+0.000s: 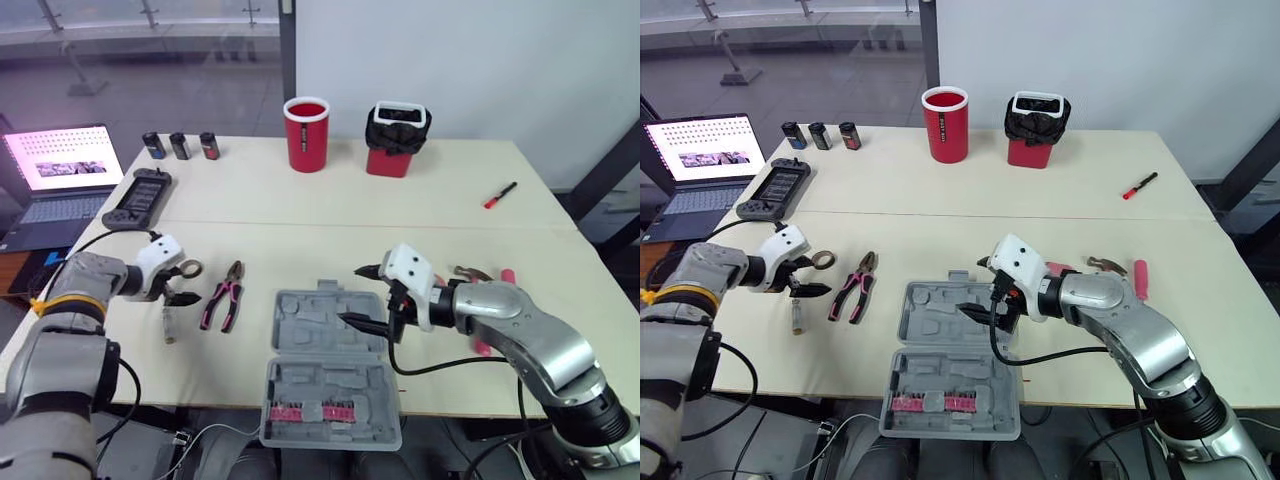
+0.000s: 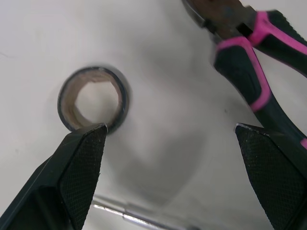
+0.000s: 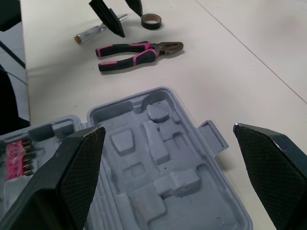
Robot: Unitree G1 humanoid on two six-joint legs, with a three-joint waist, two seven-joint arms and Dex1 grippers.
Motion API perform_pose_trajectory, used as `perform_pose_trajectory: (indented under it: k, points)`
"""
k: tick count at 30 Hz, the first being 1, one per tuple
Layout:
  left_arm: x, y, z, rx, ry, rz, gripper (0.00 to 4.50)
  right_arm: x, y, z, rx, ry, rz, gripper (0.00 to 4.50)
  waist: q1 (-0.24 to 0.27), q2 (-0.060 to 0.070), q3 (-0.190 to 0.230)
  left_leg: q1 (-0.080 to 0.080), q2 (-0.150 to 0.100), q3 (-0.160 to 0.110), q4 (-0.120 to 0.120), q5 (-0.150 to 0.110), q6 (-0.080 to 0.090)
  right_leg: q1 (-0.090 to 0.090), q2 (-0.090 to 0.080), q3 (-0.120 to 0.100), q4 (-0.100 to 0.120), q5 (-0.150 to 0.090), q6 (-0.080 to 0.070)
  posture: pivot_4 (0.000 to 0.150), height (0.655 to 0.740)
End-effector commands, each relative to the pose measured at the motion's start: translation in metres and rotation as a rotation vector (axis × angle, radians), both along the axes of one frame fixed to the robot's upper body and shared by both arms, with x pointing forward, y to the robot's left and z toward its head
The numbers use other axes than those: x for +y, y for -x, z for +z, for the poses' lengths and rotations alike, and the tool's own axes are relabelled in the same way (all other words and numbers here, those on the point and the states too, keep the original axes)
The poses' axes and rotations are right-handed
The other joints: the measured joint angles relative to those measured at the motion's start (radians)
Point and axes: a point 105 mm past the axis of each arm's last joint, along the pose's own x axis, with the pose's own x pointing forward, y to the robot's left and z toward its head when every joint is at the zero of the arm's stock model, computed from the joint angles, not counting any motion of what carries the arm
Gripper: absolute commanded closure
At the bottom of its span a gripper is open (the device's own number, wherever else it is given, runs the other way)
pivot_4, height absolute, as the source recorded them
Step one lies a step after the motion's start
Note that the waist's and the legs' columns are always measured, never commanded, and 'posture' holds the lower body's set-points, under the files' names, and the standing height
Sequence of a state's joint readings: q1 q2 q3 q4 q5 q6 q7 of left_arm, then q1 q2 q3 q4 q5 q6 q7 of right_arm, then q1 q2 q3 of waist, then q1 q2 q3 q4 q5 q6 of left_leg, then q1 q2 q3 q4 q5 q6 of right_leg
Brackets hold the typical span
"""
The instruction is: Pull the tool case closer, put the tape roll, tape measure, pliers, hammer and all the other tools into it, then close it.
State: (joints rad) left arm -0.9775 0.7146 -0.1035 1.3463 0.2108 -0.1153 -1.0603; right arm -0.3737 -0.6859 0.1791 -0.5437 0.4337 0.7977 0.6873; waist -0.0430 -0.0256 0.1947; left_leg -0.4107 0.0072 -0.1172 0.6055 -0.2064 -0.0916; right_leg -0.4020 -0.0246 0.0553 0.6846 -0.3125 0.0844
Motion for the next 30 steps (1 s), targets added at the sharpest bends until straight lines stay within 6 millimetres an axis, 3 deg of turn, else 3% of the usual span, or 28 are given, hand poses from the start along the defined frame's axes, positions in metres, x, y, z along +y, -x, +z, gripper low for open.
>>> perform_pose_trajectory:
  k: [1, 11, 27, 30]
  points:
    - [-0.002, -0.010, 0.006, -0.060, -0.021, 0.037, 0.05, -0.001, 0.004, 0.007, -0.042, -0.014, -0.021, 0.00, -0.001, 0.000, 0.000, 0.000, 0.000, 0.000, 0.001, 0.000, 0.000, 0.000, 0.000, 0.000, 0.000, 0.000, 0.000, 0.150, 0.7387]
    - [-0.008, -0.012, -0.018, -0.045, 0.006, 0.136, 0.05, -0.004, 0.008, 0.007, -0.036, -0.015, -0.064, 0.00, 0.000, 0.000, 0.000, 0.001, 0.000, 0.000, 0.007, 0.000, 0.000, 0.004, 0.001, 0.000, 0.001, 0.001, 0.001, 0.150, 0.7387]
    - [-0.009, -0.012, -0.029, -0.030, 0.046, 0.222, 0.05, -0.015, 0.012, 0.009, -0.028, -0.020, -0.120, 0.00, 0.002, 0.001, -0.001, 0.004, 0.000, 0.000, 0.008, 0.000, 0.000, 0.007, 0.000, 0.000, 0.001, 0.002, 0.002, 0.150, 0.7387]
    - [-0.008, -0.012, -0.031, -0.029, 0.035, 0.236, 0.91, -0.017, 0.013, 0.010, -0.029, -0.021, -0.127, 0.00, 0.002, 0.001, -0.001, 0.004, 0.000, 0.000, 0.008, 0.000, 0.000, 0.008, 0.000, 0.000, 0.001, 0.002, 0.002, 0.150, 0.7387]
